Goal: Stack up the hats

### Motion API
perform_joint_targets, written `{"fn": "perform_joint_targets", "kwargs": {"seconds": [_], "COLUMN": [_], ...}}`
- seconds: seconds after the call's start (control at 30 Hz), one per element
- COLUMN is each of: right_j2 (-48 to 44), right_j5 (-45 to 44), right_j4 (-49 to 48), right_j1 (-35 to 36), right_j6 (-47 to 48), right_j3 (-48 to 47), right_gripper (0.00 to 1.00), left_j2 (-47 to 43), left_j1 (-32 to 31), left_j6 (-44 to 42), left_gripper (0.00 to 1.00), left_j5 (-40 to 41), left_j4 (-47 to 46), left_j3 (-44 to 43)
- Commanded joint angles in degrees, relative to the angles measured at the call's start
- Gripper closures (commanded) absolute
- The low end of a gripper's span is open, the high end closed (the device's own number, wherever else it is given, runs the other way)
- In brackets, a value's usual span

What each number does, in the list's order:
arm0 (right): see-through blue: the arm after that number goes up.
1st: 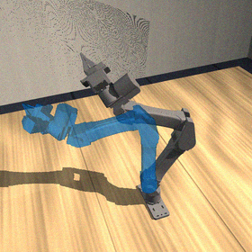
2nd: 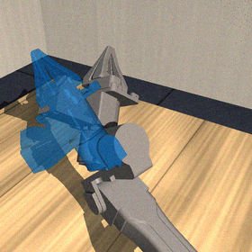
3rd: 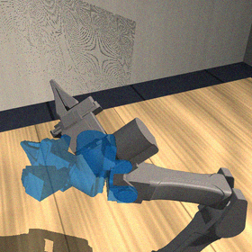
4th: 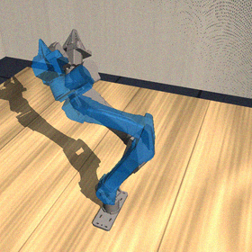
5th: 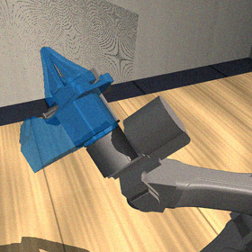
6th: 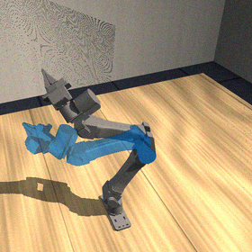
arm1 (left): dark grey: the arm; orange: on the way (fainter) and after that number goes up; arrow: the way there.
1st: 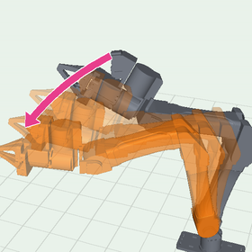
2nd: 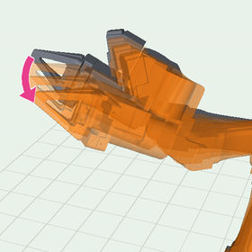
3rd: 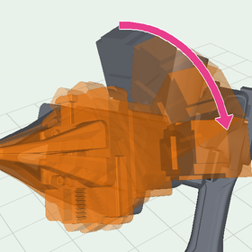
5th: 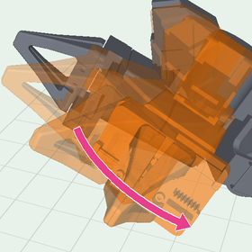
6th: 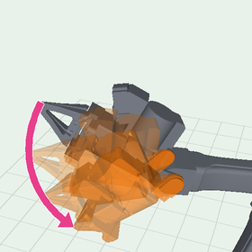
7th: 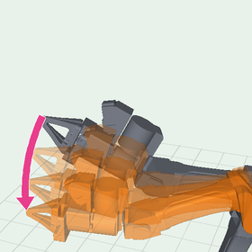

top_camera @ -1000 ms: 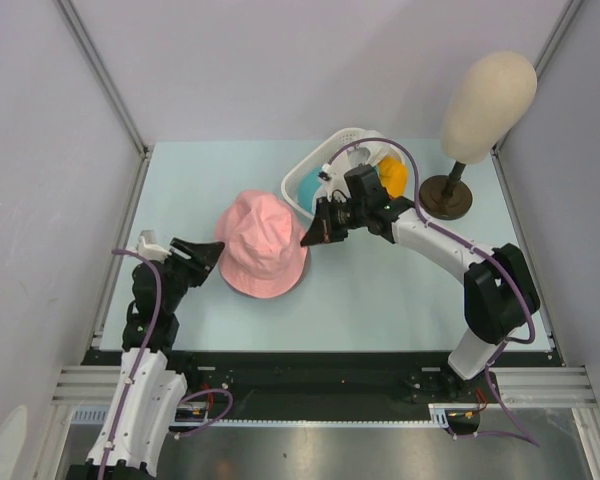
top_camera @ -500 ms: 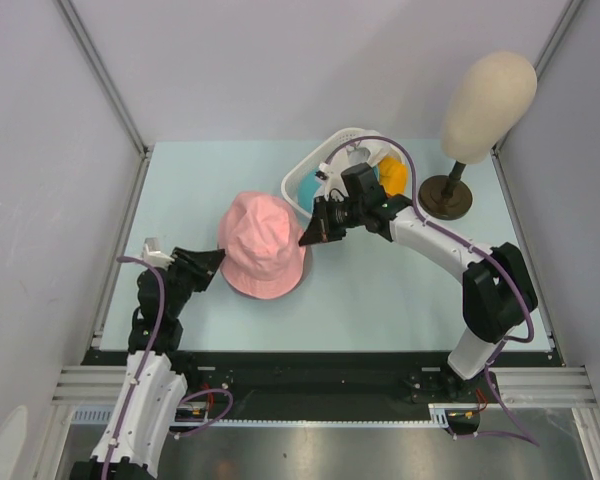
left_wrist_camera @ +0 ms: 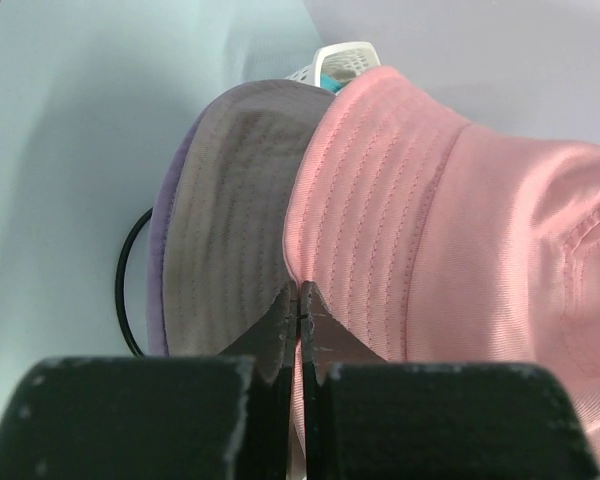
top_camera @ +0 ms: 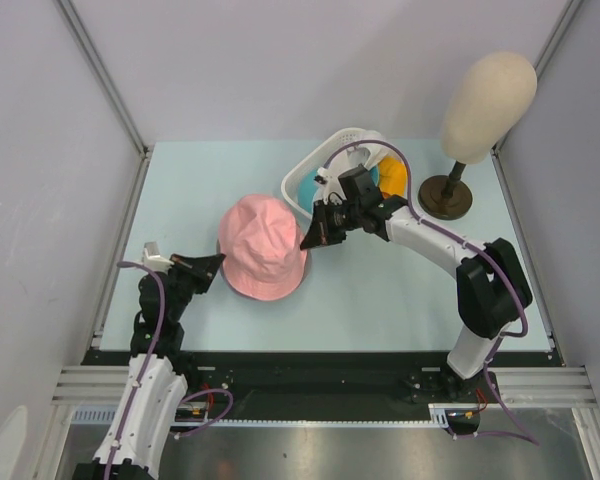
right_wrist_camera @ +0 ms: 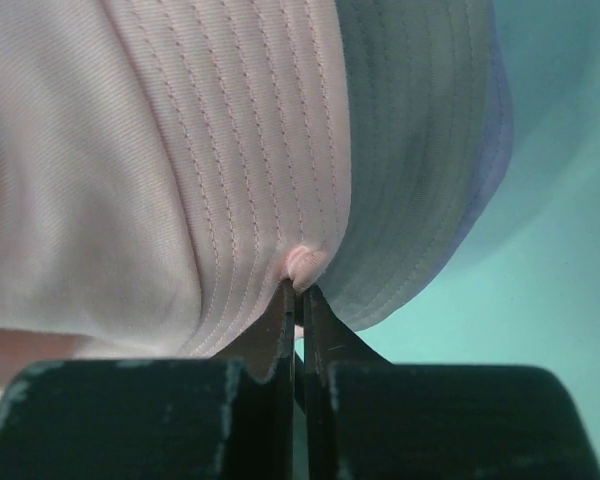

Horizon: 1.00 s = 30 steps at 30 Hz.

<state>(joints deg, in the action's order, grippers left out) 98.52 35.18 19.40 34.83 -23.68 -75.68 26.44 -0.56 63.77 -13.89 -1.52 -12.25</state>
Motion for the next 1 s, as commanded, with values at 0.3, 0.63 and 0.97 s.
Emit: {"fn": "perform_joint_targets", "kwargs": {"seconds": [0.3, 0.63, 0.97], "right_j2": [3.0, 4.8, 5.1], "right_j5": [-4.0, -6.5, -10.7], "right_j4": [2.7, 3.8, 5.4], "right_j1": [0.3, 0.2, 1.6], "right_j6": [1.4, 2.1, 6.4], "right_j3": [0.5, 1.1, 0.1], "right_gripper": [1.0, 1.0, 1.0], "left_j2": [-1.2, 5.2, 17.4], "left_j1": [0.4, 0.4, 2.3], "left_j6": [-1.4, -3.3, -7.5], "left_gripper": [1.0, 1.0, 1.0], "left_j5": [5.5, 7.6, 8.8], "left_j4": [7.7, 6.4, 1.8], "left_j3": [0.8, 0.3, -8.3]}}
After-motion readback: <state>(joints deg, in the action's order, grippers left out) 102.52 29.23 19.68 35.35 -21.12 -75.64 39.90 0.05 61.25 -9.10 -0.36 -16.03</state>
